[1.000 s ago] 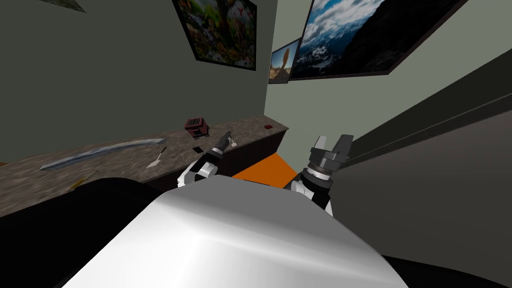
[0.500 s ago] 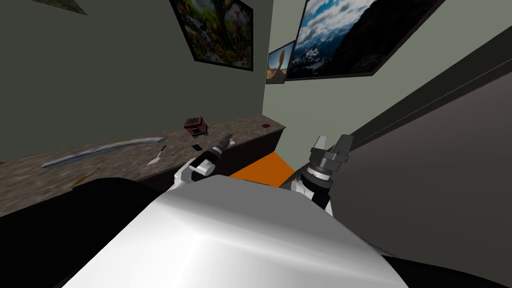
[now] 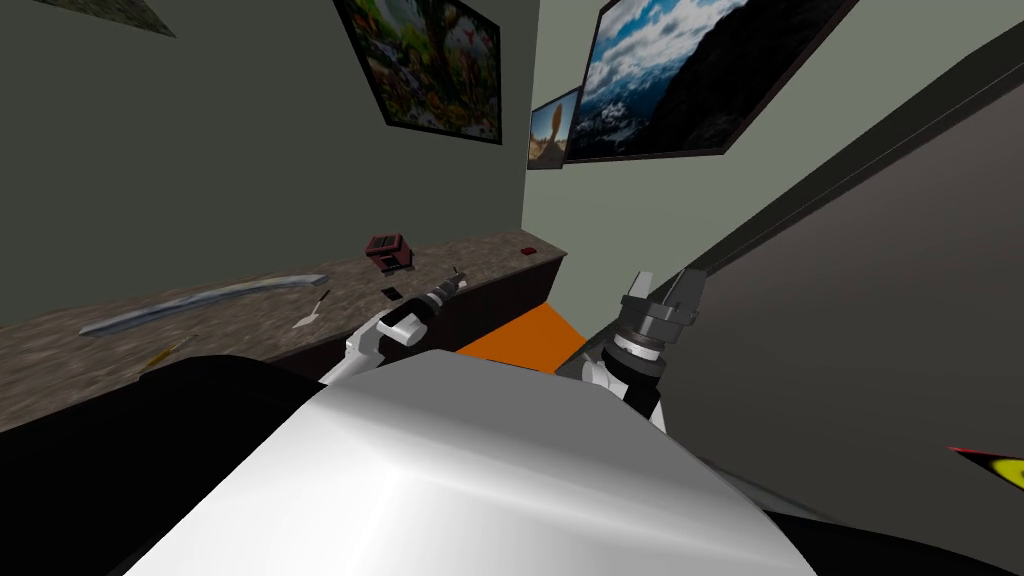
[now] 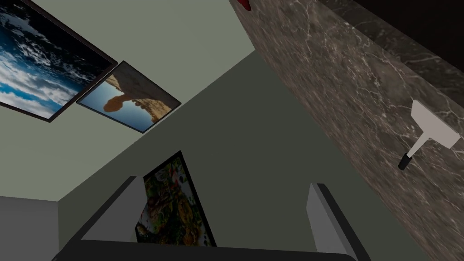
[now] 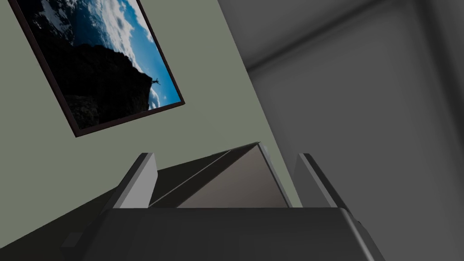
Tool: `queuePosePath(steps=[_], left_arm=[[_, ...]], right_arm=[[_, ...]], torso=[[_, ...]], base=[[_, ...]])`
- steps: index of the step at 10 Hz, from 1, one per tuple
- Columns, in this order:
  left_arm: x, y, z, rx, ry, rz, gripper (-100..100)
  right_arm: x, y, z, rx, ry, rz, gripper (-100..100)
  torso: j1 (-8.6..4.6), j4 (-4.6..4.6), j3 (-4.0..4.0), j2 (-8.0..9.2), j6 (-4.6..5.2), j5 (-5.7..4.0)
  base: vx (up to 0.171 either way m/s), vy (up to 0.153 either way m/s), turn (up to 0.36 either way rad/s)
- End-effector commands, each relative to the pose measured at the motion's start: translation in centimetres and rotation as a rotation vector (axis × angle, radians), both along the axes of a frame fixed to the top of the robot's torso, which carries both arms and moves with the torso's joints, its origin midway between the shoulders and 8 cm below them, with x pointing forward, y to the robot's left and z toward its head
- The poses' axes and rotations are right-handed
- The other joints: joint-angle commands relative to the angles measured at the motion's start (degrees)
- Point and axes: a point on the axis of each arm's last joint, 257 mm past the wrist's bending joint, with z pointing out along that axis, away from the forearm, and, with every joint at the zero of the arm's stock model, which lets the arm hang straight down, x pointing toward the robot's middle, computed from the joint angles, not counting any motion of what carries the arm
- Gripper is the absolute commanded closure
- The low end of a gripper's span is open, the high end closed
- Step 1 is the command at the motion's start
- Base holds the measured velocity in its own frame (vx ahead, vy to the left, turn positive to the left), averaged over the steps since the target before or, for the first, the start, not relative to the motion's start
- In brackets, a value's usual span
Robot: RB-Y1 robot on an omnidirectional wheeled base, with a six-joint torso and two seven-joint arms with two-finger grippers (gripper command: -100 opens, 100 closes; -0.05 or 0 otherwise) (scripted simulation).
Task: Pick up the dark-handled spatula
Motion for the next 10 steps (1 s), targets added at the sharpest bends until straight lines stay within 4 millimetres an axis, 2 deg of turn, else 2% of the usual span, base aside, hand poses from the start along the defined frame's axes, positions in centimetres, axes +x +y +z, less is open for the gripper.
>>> queuePosePath(steps=[1, 5, 10], left_arm=[[-0.2, 0.7, -1.0, 0.023, 0.043, 0.008, -100], [-0.1, 2.9, -3.6, 0.093, 0.161, 0.03, -100], [-0.5, 6.4, -6.9, 0.178, 0.32, 0.065, -100]], right_arm=[[0.0, 0.0, 0.0, 0.0, 0.0, 0.0, 0], [0.0, 0.0, 0.0, 0.0, 0.0, 0.0, 0], [0.0, 0.0, 0.0, 0.0, 0.0, 0.0, 0]], torso=[[0.0, 0.0, 0.0, 0.0, 0.0, 0.0], [0.1, -0.02, -0.06, -0.11, 0.0, 0.02], [0.15, -0.06, -0.14, -0.23, -0.01, 0.03]], base=[[-0.013, -0.041, -0.015], [0.004, -0.027, -0.024], [0.042, -0.016, -0.027]])
